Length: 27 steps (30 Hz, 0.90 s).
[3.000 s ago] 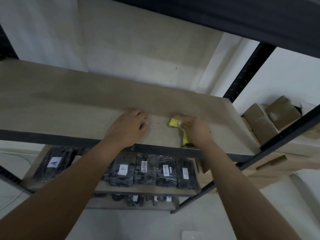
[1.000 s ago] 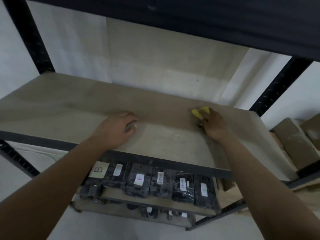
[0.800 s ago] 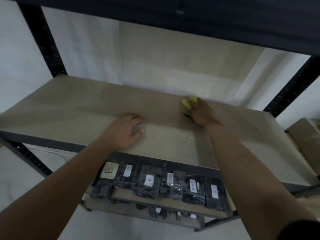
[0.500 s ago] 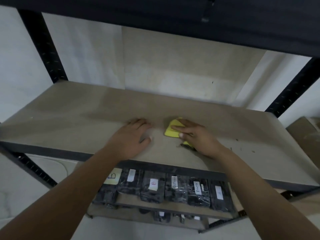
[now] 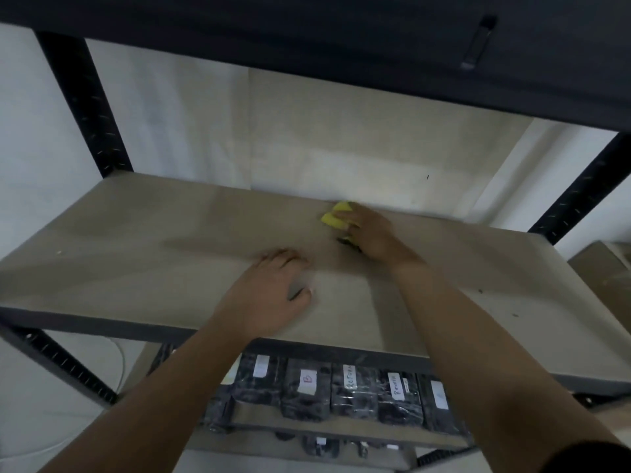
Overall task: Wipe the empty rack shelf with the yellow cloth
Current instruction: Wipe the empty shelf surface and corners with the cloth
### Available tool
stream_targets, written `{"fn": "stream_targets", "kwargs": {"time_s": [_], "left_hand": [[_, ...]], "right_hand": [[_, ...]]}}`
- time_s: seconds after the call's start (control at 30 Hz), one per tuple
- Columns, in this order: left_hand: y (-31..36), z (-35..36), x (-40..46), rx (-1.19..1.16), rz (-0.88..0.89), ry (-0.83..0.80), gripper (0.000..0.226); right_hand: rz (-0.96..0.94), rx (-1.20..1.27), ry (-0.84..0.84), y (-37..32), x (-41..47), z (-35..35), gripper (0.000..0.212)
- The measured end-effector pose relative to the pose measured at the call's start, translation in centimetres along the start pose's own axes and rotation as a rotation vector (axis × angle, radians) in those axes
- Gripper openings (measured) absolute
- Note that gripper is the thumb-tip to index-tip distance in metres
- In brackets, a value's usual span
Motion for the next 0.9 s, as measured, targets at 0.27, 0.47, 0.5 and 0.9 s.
{"fn": "stream_targets", "kwargs": {"time_s": [0.27, 0.47, 0.5, 0.9], "left_hand": [[-0.1, 0.0, -0.3, -0.032, -0.094, 0.046, 0.062], [0.0, 0.1, 0.1, 0.076, -0.012, 0.072, 0.079], [0.1, 0.0, 0.1, 0.077, -0.009, 0.075, 0.079], [0.5, -0.4, -0.2, -0.045, -0.127, 0.033, 0.060]], "right_hand": [[-0.064, 0.524, -0.115, -3.0, -10.5, -1.8, 0.028], [0.227, 0.454, 0.229, 2.6, -6.7, -7.2, 0.017], [0.230, 0.293, 0.250, 3.6, -5.6, -7.2, 0.020], [-0.039, 0.058, 0.004, -2.2, -5.3, 0.2, 0.035]]}}
Point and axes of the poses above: each hand's wrist, its own x-axis towards the middle knuckle, its own z-axis out of the palm, y = z × x, the point moved 2 cm from there along x, towards the middle knuckle, and after that the axes turned 11 degrees about -z, right-handed, at the moved point
